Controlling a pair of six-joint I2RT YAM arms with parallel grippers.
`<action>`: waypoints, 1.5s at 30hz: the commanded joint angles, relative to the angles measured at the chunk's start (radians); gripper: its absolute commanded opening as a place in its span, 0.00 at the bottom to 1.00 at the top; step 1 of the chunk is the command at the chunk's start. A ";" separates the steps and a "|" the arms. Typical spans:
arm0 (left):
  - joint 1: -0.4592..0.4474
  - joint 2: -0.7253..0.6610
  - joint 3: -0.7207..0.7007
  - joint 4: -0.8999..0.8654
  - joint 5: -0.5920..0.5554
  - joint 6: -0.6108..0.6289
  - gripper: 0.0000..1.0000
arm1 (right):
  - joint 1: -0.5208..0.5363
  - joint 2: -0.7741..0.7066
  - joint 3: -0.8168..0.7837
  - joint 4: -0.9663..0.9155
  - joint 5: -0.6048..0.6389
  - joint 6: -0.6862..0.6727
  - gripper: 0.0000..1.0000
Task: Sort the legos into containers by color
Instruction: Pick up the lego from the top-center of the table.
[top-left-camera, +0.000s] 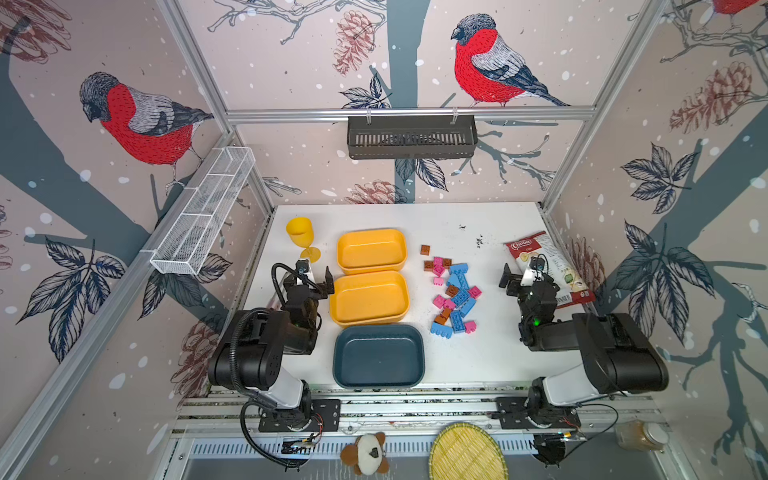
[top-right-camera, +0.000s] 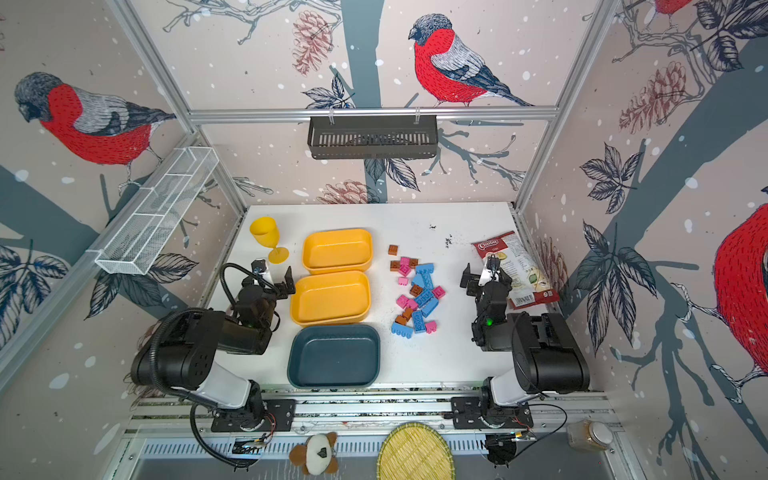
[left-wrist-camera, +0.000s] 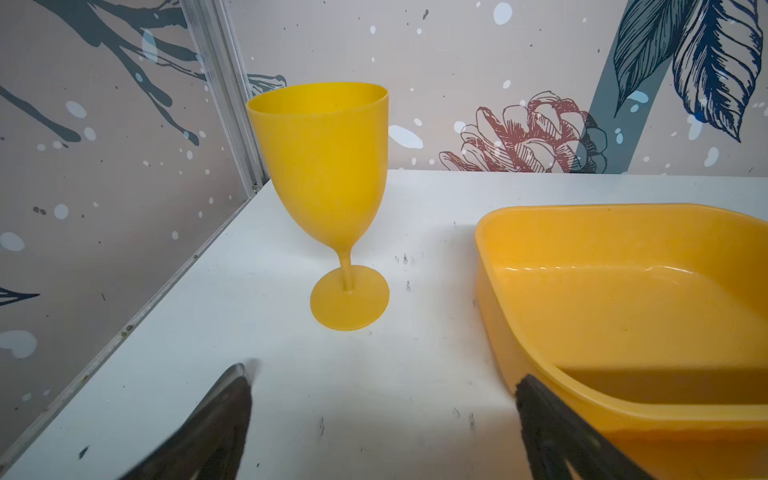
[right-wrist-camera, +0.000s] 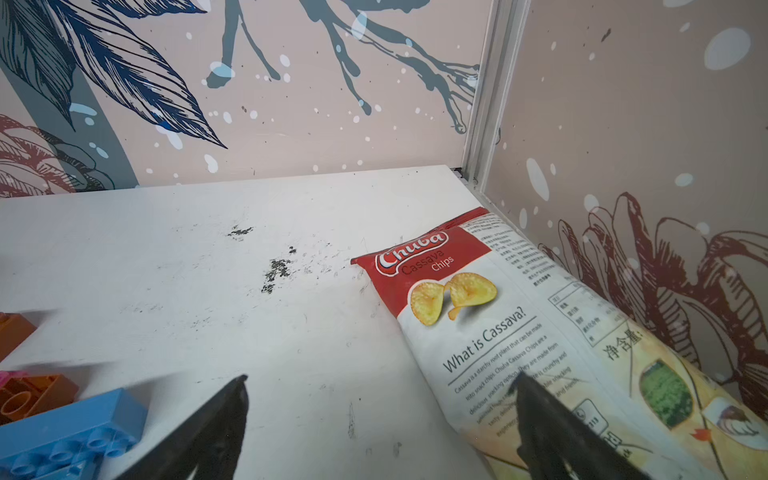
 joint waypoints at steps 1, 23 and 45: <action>0.002 0.001 0.000 0.062 0.003 0.002 0.98 | 0.000 -0.001 0.003 0.014 -0.005 0.010 0.99; 0.002 -0.001 -0.004 0.065 0.001 0.003 0.98 | -0.006 -0.001 0.003 0.013 -0.018 0.014 0.99; -0.018 -0.311 0.181 -0.470 -0.048 -0.114 0.98 | 0.092 -0.245 0.254 -0.540 -0.041 0.019 0.99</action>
